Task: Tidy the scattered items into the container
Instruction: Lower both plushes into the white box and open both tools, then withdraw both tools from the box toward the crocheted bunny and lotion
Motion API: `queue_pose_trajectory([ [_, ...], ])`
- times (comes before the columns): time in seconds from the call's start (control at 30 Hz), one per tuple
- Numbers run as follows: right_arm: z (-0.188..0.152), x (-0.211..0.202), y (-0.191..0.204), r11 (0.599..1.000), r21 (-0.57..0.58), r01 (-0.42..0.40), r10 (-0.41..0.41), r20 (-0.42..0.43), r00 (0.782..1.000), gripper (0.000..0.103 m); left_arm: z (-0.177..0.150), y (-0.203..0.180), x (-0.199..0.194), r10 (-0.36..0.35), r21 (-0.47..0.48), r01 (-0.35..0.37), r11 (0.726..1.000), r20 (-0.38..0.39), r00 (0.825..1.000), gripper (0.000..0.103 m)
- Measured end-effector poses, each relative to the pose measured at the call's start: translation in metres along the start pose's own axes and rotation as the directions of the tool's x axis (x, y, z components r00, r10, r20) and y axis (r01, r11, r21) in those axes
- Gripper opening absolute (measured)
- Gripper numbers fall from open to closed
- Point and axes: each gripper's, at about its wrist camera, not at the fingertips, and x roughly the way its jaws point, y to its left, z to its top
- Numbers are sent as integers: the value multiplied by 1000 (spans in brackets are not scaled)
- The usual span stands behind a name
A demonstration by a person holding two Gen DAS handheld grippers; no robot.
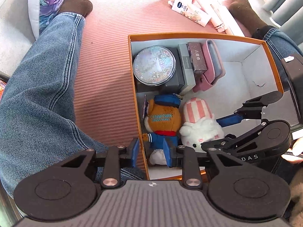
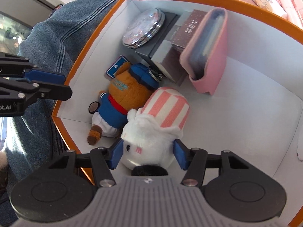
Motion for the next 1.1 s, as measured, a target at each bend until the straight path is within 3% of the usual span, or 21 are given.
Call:
queue_pose_trajectory([
  [0.37, 1, 5, 1, 1000, -4, -2, 2, -17, 1000, 59, 0, 6, 4, -14, -27, 14, 1000, -11, 1000, 30],
  [0.63, -3, -7, 3, 999, -9, 49, -49, 8, 999, 68, -4, 2, -2, 15, -3, -15, 1000, 19, 1000, 32],
  [0.77, -3, -13, 9, 997, 2, 75, -75, 35, 997, 75, -7, -3, -6, 8, 13, -8, 1000, 42, 999, 36],
  [0.9, -9, -25, 16, 990, 3, 142, -142, 73, 987, 75, -10, -7, -13, -6, 15, 5, 1000, 79, 997, 36],
  [1.1, -22, -54, 21, 985, 46, 169, -175, 178, 968, 77, -15, -8, -28, -11, 19, 8, 1000, 185, 983, 36],
])
